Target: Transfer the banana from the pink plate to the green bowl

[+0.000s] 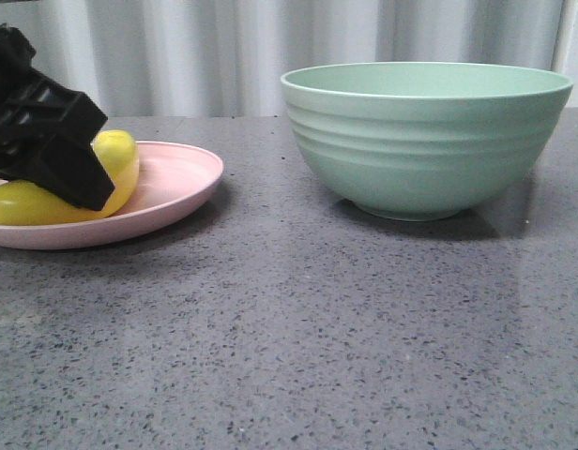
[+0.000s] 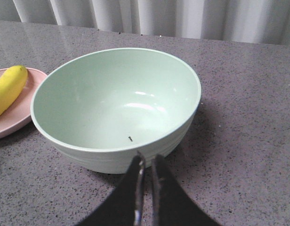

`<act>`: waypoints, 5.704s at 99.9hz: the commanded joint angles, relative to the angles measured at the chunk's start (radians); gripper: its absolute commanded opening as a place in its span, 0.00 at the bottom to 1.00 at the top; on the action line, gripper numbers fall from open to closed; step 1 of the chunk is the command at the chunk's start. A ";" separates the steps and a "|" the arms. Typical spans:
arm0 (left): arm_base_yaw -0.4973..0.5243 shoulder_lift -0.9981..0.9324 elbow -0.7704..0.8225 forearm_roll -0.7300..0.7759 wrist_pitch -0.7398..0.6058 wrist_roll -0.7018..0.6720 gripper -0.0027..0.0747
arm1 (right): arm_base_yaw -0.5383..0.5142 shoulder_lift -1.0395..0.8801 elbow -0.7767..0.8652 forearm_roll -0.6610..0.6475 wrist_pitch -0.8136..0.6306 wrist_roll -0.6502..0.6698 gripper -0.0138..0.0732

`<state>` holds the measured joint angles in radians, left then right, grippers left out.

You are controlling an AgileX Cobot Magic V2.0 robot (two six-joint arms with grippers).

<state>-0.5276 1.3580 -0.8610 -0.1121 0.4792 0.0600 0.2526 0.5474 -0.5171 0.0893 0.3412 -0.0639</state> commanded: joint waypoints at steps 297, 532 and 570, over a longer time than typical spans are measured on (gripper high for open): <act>-0.473 -0.147 -0.223 0.013 0.032 0.003 0.50 | 0.182 0.769 -0.638 0.468 0.131 -0.009 0.07; -0.468 -1.006 0.368 0.263 -0.246 -0.250 0.01 | -0.091 -0.070 -0.157 0.094 0.088 -0.016 0.07; -0.468 -1.217 0.583 0.211 -0.284 -0.250 0.01 | -0.091 -0.481 0.123 0.056 0.065 -0.016 0.07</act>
<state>-0.9951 0.1392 -0.2686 0.1172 0.2849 -0.1789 0.1669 0.1105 -0.4014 0.1540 0.4631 -0.0690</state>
